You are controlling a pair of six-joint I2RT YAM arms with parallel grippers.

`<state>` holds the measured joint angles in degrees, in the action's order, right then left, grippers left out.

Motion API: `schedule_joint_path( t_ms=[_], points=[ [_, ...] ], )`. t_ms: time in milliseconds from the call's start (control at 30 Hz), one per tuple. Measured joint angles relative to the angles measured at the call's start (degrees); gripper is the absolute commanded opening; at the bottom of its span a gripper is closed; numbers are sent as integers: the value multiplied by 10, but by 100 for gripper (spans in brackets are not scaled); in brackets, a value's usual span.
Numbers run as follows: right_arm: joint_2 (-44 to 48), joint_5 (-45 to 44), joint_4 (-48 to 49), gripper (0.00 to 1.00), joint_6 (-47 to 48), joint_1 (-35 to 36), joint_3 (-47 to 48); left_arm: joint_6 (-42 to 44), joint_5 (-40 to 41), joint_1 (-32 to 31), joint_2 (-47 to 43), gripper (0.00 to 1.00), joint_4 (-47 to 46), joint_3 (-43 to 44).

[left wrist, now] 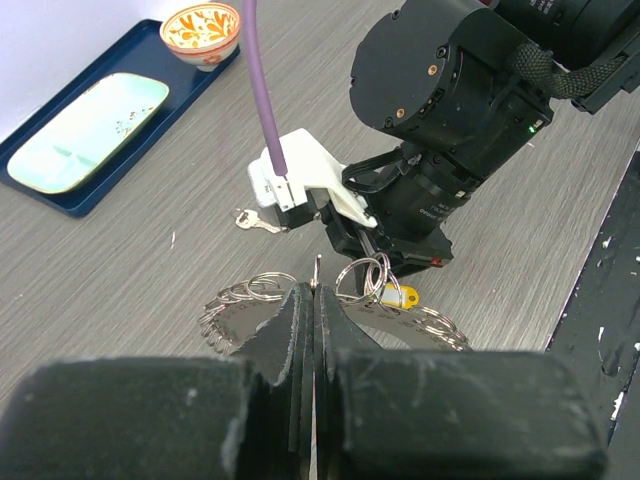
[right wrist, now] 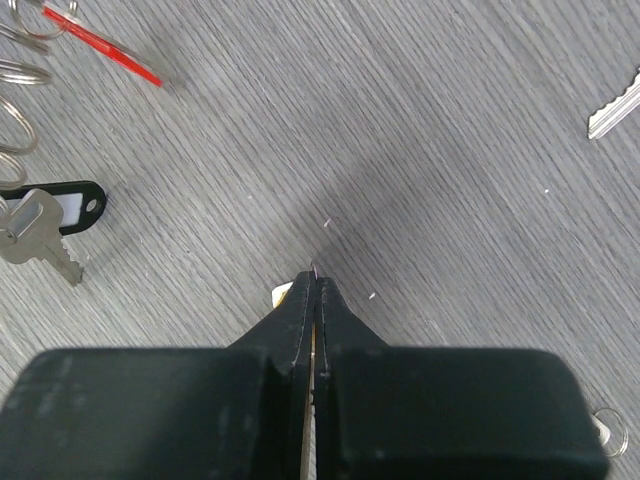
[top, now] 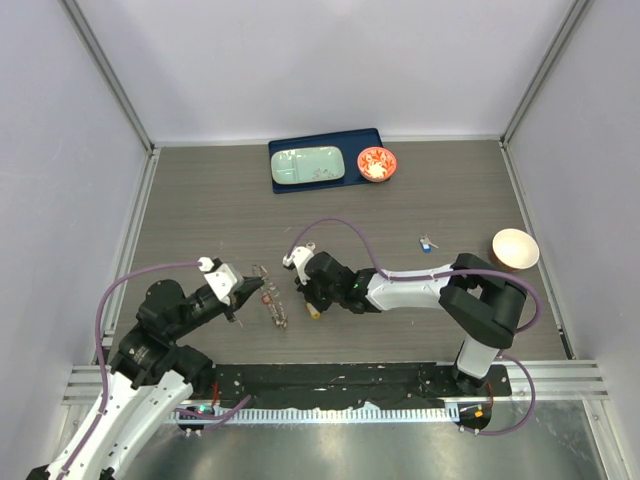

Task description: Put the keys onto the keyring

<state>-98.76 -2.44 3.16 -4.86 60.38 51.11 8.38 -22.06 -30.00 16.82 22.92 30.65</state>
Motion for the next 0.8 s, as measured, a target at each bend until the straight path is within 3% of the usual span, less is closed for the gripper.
schedule_joint_path(
  t_ms=[367,800],
  points=[
    [78,0,7,1,68,0,-31,0,-32,0,28,0,-7,0],
    [323,23,53,1,213,0,-93,4,-95,0,88,0,-46,1]
  ],
)
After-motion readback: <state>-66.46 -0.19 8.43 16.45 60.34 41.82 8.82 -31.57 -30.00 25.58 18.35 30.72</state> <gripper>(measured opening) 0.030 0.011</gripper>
